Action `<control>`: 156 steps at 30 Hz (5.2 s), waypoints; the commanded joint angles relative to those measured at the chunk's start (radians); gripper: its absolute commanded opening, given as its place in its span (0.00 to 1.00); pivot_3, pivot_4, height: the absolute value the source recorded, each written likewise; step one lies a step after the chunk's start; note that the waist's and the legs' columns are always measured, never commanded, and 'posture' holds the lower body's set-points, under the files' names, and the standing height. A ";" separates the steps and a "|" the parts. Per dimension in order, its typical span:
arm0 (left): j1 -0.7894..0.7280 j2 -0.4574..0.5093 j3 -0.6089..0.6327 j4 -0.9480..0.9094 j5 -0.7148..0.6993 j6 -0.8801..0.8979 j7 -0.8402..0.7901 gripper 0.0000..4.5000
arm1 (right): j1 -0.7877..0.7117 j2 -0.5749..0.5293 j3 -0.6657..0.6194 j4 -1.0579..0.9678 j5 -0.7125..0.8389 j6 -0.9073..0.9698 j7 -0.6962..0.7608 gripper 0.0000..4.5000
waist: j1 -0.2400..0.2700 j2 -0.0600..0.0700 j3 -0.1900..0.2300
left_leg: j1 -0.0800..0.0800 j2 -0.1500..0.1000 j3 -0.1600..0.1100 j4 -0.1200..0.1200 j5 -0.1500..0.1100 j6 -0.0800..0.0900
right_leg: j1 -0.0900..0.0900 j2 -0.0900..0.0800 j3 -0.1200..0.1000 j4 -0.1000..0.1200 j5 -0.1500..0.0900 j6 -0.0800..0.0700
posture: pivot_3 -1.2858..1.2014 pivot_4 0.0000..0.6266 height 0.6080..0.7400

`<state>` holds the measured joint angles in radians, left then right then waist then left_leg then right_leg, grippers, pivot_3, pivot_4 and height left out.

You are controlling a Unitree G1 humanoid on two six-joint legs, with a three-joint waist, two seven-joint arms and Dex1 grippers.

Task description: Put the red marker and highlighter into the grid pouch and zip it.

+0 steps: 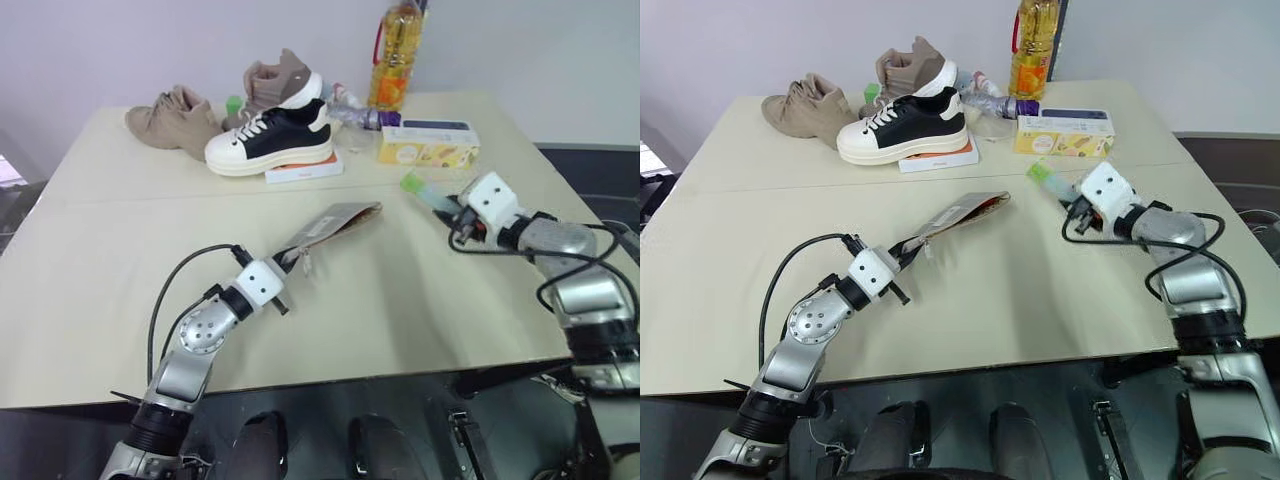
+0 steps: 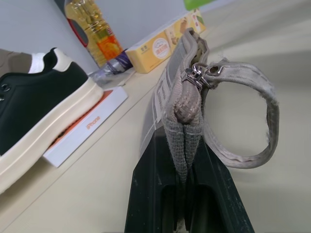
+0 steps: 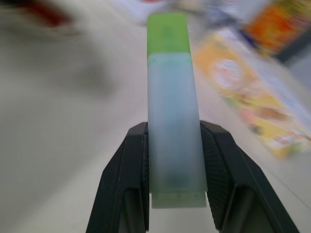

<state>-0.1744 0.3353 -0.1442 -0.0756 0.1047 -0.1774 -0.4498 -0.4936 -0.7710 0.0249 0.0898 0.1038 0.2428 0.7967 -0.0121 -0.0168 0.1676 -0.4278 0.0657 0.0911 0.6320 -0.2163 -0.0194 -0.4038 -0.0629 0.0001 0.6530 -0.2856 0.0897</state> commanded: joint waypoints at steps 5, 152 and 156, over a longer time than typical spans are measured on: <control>-0.026 -0.014 -0.007 -0.016 -0.015 -0.017 -0.001 0.00 | 0.021 -0.011 -0.005 -0.132 0.037 0.057 0.067 0.20 | -0.001 0.000 0.000 | 0.000 0.000 0.000 0.002 0.000 0.000 | 0.000 0.000 0.000 0.000 0.000 0.000 | 0.52 0.24 1.00; -0.073 -0.120 0.016 0.015 -0.114 -0.009 0.063 0.00 | -0.011 0.455 0.145 -0.415 0.337 0.465 -0.227 0.42 | 0.000 -0.001 0.000 | -0.001 0.000 -0.005 0.000 0.000 0.000 | 0.000 0.000 -0.001 -0.002 0.000 -0.001 | 0.52 0.24 1.00; -0.075 -0.121 0.016 0.021 -0.113 -0.014 0.064 0.00 | -0.020 0.457 0.125 -0.404 0.338 0.456 -0.234 0.01 | 0.000 -0.001 0.000 | -0.001 0.000 -0.005 0.000 0.000 0.000 | 0.000 0.000 -0.001 -0.002 0.000 -0.001 | 0.52 0.24 1.00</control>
<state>-0.2397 0.2153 -0.1329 -0.0293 -0.0100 -0.1753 -0.3913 -0.4867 -0.3236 0.1791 -0.2979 0.4360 0.7148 0.5666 -0.0125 -0.0174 0.1676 -0.4293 0.0656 0.0859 0.6320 -0.2163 -0.0194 -0.4042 -0.0624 -0.0006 0.6510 -0.2856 0.0889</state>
